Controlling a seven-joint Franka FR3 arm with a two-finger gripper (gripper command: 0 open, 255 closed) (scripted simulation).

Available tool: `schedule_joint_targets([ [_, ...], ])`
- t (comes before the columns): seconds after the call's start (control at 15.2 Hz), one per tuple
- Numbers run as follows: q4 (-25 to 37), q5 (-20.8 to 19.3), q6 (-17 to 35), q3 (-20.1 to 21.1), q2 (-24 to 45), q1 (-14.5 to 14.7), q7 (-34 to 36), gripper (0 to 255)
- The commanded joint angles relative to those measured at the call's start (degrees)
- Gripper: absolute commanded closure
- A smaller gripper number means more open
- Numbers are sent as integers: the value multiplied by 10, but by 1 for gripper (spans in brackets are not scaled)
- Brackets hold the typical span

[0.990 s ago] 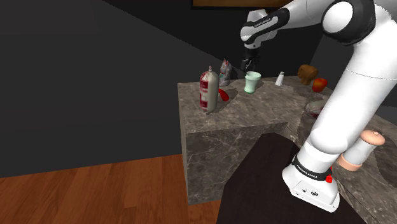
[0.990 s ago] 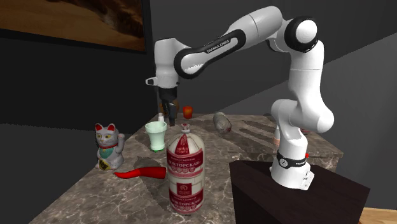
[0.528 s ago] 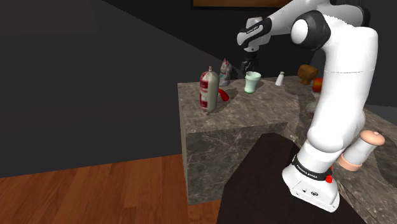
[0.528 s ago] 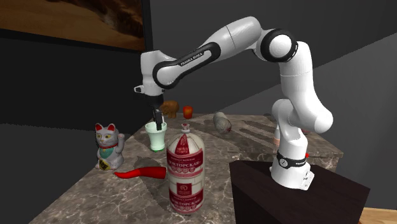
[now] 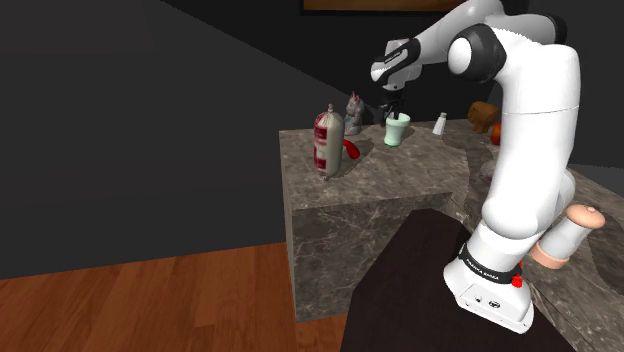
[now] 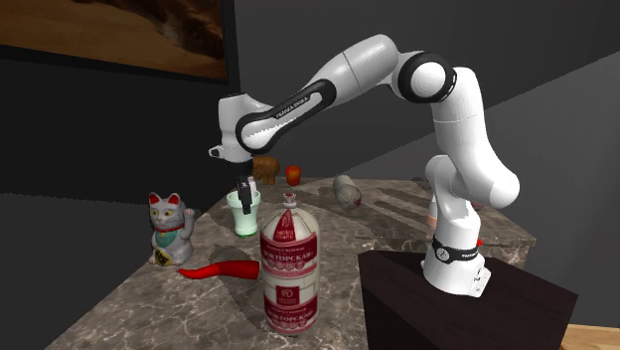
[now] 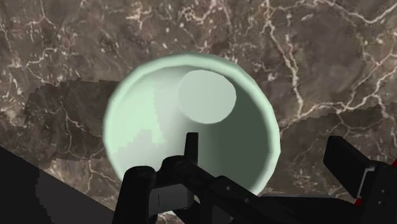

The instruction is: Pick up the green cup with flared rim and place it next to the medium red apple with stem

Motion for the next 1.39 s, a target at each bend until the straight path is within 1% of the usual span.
schedule_joint_targets([
  [0.0, -2, 2, 6, 1, 4, -1, -1, 0],
  [0.4, -2, 2, 5, 1, 4, -1, -1, 0],
  [0.46, -2, 2, 5, 1, 4, -1, -1, 255],
  [1.06, -2, 2, 6, 1, 4, -1, -1, 255],
  [1.32, 14, -3, -21, -2, -8, 1, 0, 255],
])
